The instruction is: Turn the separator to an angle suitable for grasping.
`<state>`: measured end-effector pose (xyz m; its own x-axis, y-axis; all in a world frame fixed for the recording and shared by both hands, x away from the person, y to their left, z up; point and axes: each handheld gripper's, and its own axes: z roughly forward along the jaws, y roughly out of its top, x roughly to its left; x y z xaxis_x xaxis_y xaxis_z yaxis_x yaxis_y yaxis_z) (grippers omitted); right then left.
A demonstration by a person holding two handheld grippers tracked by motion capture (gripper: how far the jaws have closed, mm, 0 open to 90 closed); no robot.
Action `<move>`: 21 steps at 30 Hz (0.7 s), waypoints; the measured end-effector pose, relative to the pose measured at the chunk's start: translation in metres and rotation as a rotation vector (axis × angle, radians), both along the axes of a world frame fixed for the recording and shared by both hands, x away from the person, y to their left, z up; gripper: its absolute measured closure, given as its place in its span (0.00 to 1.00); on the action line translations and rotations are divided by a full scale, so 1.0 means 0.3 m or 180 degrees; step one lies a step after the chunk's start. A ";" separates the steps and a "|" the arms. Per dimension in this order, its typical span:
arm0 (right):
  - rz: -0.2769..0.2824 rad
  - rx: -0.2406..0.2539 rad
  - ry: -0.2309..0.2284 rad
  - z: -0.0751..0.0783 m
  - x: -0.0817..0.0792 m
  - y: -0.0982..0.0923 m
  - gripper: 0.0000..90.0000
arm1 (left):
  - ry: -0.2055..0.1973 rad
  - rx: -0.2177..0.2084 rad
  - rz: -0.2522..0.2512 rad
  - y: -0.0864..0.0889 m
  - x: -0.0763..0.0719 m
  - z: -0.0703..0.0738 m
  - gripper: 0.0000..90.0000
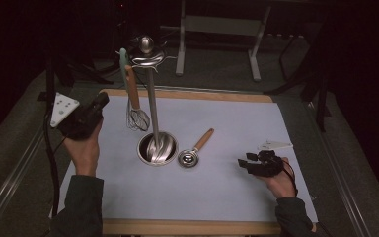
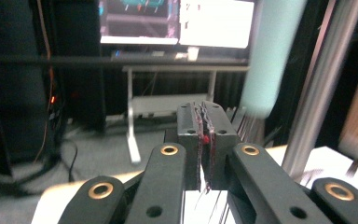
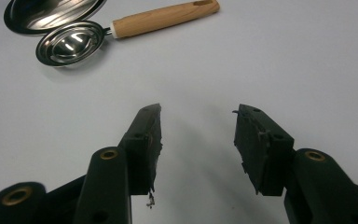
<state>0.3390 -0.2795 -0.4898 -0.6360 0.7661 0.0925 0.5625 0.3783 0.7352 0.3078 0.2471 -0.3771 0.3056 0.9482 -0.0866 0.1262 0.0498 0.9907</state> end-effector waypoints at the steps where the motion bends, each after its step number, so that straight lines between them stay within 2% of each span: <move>1: 0.0011 -0.0014 -0.0006 0.001 0.001 0.006 0.56 | 0.0076 0.0029 0.0027 0.003 -0.003 -0.031 0.96; 5: 0.0068 -0.0059 -0.0040 0.001 -0.001 0.043 0.59 | 0.0411 0.0184 0.0095 0.004 -0.018 -0.166 0.95; 7: 0.0116 -0.0055 -0.0032 -0.005 -0.005 0.067 0.62 | 0.0533 0.0257 0.0110 0.000 -0.028 -0.220 0.92; 10: 0.0238 -0.0231 -0.0032 -0.023 -0.007 0.122 0.69 | 0.0743 0.0304 0.0111 -0.009 -0.045 -0.318 0.90; 13: 0.0365 -0.0306 -0.0033 -0.033 -0.001 0.174 0.79 | 0.0940 0.0321 0.0091 -0.015 -0.057 -0.398 0.89; 18: 0.0510 -0.0457 -0.0079 -0.035 0.023 0.272 0.99 | 0.1180 0.0409 0.0096 -0.026 -0.073 -0.488 0.86; 21: 0.0526 -0.0463 -0.0088 -0.033 0.045 0.316 1.00 | 0.1315 0.0578 0.0146 -0.036 -0.074 -0.513 0.84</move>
